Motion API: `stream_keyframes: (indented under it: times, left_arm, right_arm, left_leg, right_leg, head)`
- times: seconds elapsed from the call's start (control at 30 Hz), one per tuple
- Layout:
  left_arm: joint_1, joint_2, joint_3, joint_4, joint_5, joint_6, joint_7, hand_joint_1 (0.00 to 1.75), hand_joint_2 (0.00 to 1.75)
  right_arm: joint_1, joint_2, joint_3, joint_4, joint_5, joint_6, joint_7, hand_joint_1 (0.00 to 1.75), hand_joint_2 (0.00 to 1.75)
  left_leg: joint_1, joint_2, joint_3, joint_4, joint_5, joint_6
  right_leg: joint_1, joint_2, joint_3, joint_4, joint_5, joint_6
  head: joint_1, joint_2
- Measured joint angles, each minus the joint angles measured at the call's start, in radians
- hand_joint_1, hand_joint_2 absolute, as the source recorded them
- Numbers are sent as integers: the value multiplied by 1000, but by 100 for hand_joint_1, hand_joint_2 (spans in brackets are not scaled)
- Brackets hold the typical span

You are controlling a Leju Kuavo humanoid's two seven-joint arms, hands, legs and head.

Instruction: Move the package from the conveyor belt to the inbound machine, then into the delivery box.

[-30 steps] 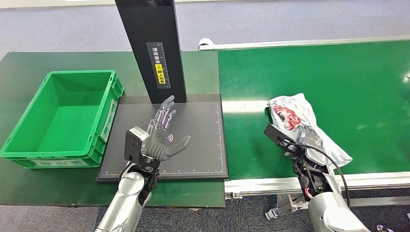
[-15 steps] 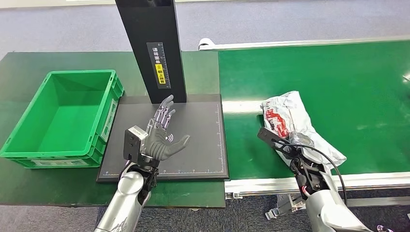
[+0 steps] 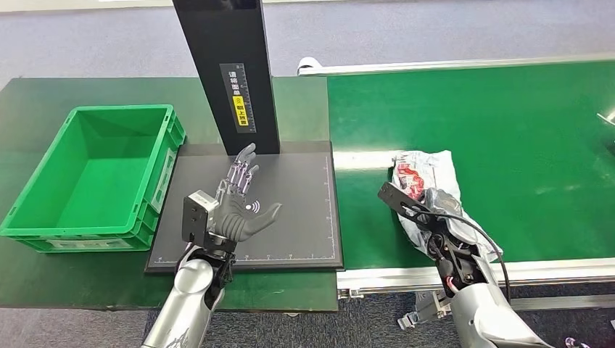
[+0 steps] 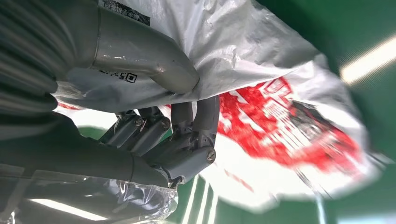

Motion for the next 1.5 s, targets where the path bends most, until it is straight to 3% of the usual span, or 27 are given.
stream_keyframes:
  times: [0.43, 0.67, 0.83, 0.93, 1.13, 1.33, 1.5]
  left_arm:
    - [35, 2, 3, -60, 12, 9, 2, 0, 175]
    - [38, 2, 3, -70, 18, 18, -2, 0, 175]
    - [39, -1, 5, -73, 44, 42, -34, 0, 175]
    - [35, -4, 7, -72, 67, 83, -65, 0, 175]
    - [18, -6, 12, -69, 120, 114, -98, 0, 175]
    - [3, -4, 16, -61, 166, 136, -103, 0, 175]
    - [7, 5, 19, -62, 185, 149, -108, 0, 175]
  right_arm:
    - [79, 47, -64, -341, -206, -265, -177, 175, 175]
    - [112, 60, -84, -456, -244, -310, -223, 175, 175]
    - [143, 75, -90, -539, -348, -430, -389, 175, 175]
    - [174, 88, -70, -611, -368, -455, -494, 175, 175]
    - [218, 112, 95, -678, -302, -356, -595, 175, 175]
    - [227, 121, 316, -675, -318, -161, -584, 175, 175]
    - [218, 118, 436, -636, -349, -16, -568, 175, 175]
  left_leg:
    - [0, 0, 0, 0, 0, 0]
    - [0, 0, 0, 0, 0, 0]
    - [0, 0, 0, 0, 0, 0]
    - [0, 1, 0, 0, 0, 0]
    - [1, 1, 1, -1, 0, 0]
    - [1, 1, 0, -1, 0, 0]
    - [1, 0, 0, -1, 0, 0]
  right_leg:
    - [0, 0, 0, 0, 0, 0]
    - [0, 0, 0, 0, 0, 0]
    - [0, 0, 0, 0, 0, 0]
    - [0, 0, 0, 0, 0, 0]
    - [1, 0, 0, 0, 0, 0]
    - [1, 0, 0, 0, 0, 0]
    - [1, 0, 0, 0, 0, 0]
  head:
    - [0, 0]
    - [0, 0]
    - [0, 0]
    - [0, 0]
    - [0, 0]
    - [0, 0]
    - [0, 0]
